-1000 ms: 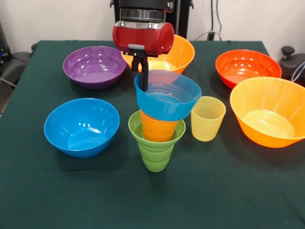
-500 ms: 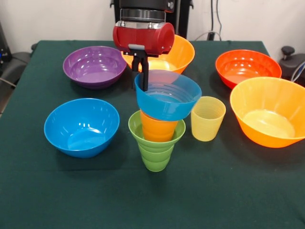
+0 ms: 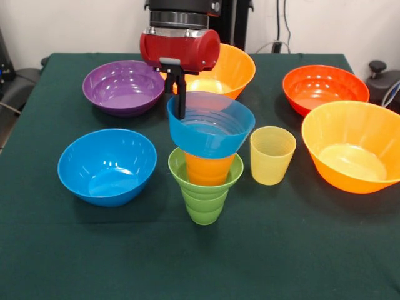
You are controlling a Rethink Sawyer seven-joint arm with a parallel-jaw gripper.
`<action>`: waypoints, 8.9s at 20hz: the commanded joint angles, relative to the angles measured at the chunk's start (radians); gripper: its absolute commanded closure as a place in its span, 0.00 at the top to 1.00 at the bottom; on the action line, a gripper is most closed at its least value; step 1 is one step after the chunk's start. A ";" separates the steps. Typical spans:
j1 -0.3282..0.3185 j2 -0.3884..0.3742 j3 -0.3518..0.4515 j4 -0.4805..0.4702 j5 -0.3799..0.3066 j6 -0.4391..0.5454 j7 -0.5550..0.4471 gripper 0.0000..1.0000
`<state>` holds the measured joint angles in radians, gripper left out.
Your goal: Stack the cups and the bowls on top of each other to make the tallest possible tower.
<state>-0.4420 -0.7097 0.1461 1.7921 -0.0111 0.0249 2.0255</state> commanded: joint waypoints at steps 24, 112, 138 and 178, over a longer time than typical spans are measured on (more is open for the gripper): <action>0.021 0.065 0.035 -0.011 -0.039 -0.007 0.092 0.00; -0.018 0.003 0.120 0.153 -0.026 -0.074 0.167 0.00; -0.086 0.039 0.135 0.038 -0.023 -0.005 0.060 0.00; -0.088 0.044 0.139 0.000 0.006 0.075 0.069 0.00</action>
<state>-0.5449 -0.7162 0.2213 1.8598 -0.0182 -0.0364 2.0255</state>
